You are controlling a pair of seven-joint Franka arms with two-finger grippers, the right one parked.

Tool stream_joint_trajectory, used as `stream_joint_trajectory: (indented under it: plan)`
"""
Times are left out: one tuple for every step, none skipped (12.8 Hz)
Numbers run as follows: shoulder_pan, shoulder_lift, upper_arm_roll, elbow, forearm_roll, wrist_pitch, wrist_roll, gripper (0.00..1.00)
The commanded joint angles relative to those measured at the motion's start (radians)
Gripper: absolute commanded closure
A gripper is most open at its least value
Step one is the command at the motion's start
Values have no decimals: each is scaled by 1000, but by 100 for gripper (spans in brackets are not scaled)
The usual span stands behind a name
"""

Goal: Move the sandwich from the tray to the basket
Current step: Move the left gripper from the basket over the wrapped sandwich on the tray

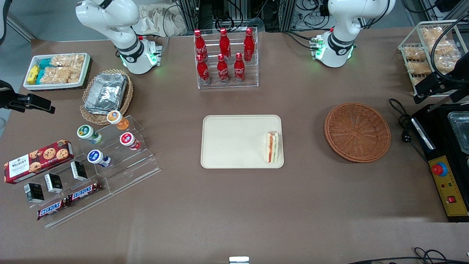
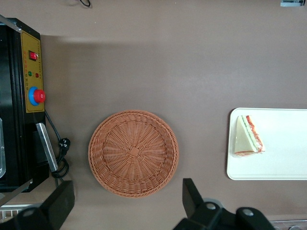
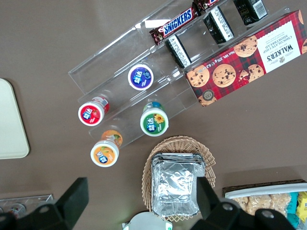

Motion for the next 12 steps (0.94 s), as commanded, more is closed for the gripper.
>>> stream_joint_trajectory:
  plan:
    - [-12, 27, 4, 38, 13, -20, -4, 0]
    - [-16, 26, 3, 38, 12, -20, -6, 0]
    - [-45, 26, 7, 36, 6, -20, -7, 0]
    - [-58, 26, 7, 36, -7, -20, -7, 0]
    - [-82, 30, 6, 33, -23, -20, -45, 0]
    - [-116, 33, 7, 33, -33, -20, -132, 0]
    - [-165, 51, 7, 35, -30, -14, -230, 0]
    - [-220, 62, 10, 36, -27, -4, -305, 0]
    - [-275, 81, 41, 36, -28, 10, -341, 0]
    - [-373, 93, 102, 35, -30, 31, -364, 0]
    - [-477, 119, 185, 35, -33, 45, -413, 0]
    - [-556, 131, 240, 26, -36, 74, -444, 0]
